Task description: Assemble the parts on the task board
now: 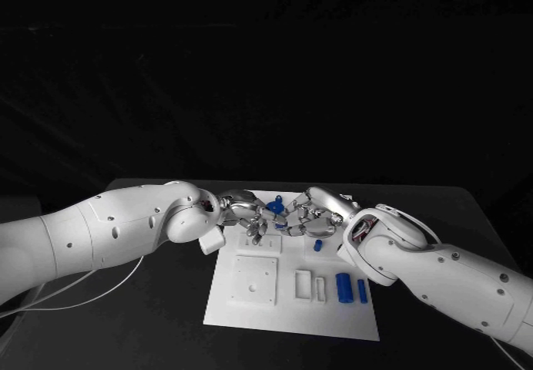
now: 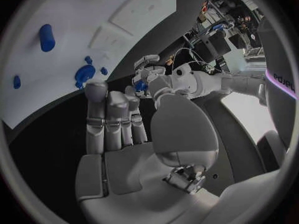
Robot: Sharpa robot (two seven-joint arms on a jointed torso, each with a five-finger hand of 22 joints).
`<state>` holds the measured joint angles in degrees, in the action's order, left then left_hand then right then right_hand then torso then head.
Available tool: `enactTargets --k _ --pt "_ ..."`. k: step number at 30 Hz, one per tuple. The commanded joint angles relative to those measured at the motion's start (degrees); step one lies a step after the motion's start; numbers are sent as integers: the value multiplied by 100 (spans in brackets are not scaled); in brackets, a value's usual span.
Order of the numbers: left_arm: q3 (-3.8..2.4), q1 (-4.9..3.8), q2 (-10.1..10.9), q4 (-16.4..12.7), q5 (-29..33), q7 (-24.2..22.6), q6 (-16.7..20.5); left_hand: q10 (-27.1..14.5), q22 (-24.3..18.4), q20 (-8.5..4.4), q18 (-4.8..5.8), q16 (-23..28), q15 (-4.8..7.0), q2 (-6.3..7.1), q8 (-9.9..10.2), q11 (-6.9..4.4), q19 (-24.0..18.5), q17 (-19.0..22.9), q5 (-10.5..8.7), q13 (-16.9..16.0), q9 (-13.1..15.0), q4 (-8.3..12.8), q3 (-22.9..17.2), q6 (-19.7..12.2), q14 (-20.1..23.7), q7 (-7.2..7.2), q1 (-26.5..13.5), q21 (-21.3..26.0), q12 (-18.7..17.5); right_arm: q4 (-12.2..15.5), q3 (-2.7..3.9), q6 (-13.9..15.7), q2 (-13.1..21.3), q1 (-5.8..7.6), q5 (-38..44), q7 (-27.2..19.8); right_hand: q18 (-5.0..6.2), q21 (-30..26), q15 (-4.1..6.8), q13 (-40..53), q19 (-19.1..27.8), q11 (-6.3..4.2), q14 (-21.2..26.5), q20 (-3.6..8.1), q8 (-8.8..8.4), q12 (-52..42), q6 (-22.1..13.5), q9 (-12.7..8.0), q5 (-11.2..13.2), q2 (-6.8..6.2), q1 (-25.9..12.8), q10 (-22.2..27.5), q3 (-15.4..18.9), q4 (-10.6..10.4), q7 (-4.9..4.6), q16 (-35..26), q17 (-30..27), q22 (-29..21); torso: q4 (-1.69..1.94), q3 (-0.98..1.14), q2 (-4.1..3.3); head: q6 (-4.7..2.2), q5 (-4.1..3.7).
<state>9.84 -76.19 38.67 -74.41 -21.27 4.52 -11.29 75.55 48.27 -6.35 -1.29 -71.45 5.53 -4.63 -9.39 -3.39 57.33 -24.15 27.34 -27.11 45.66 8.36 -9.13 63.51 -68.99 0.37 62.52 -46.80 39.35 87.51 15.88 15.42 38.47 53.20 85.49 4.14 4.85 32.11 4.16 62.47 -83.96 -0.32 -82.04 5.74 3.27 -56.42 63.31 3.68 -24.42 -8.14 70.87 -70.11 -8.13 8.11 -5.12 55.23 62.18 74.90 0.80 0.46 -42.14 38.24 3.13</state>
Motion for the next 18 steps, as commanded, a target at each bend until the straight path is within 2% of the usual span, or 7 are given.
enactTargets --k 1,3,4,8,12,18 --pt "-4 -5 -3 -13 100 -82 198 28 34 -44 16 -19 34 -153 -121 -15 3 -12 70 -14 1223 368 -398 -21 -31 -22 23 -32 35 -17 0 122 21 -6 25 0 108 -169 -40 -149 -182 51 71 -73 43 131 -394 -5 116 -3 99 137 295 -67 -105 -97 -85 305 0 1 -1 5 7" --pt "-4 -5 -4 -11 103 -57 229 32 49 -45 15 -23 36 -169 -111 -14 6 -19 97 -19 1292 384 -426 -9 -39 -22 -4 -34 37 -29 0 180 36 -6 13 1 148 -356 -71 -264 -159 86 123 -113 31 189 -726 -13 189 -11 186 236 496 -195 -144 -173 -160 264 -1 1 -1 6 8" --pt "-4 -5 -5 -9 105 -39 239 35 82 -48 13 -22 40 -187 -75 -17 8 -33 103 -28 1453 438 -477 -6 -41 -26 -77 -30 40 -36 0 210 46 -6 7 1 164 -448 -79 -321 -155 96 144 -126 28 209 -826 -17 204 -29 236 280 548 -271 -156 -212 -205 243 0 2 -2 5 10" --pt "-4 -5 -11 4 110 69 234 31 120 -47 10 -7 39 -229 28 -17 23 -43 105 -38 1580 489 -487 33 -45 -25 -121 -3 39 -51 0 296 103 -7 -8 -2 189 -710 -94 -532 -182 110 192 -146 15 173 -972 -25 206 -118 405 373 607 -560 -172 -265 -342 220 -2 3 -1 3 13" --pt "-4 -7 -28 42 79 243 194 29 141 -51 9 -16 42 -255 47 -26 35 -51 101 -44 1654 507 -492 34 -55 -24 -147 8 43 -57 1 371 183 -10 -42 -19 196 -877 -105 -671 -172 122 235 -155 12 252 -1067 -29 204 -152 427 461 607 -608 -184 -324 -419 199 -4 7 -4 -16 20" --pt "-6 -29 -128 205 -176 850 4 42 174 -63 3 -17 53 -302 62 -38 76 -47 114 -55 1753 581 -527 43 -86 -28 -201 9 58 -138 43 480 371 -12 -202 -52 203 -963 -102 -744 -177 114 246 -157 12 279 -1037 -28 72 -154 466 476 556 -612 -180 -356 -467 188 -12 2 -2 -14 13"
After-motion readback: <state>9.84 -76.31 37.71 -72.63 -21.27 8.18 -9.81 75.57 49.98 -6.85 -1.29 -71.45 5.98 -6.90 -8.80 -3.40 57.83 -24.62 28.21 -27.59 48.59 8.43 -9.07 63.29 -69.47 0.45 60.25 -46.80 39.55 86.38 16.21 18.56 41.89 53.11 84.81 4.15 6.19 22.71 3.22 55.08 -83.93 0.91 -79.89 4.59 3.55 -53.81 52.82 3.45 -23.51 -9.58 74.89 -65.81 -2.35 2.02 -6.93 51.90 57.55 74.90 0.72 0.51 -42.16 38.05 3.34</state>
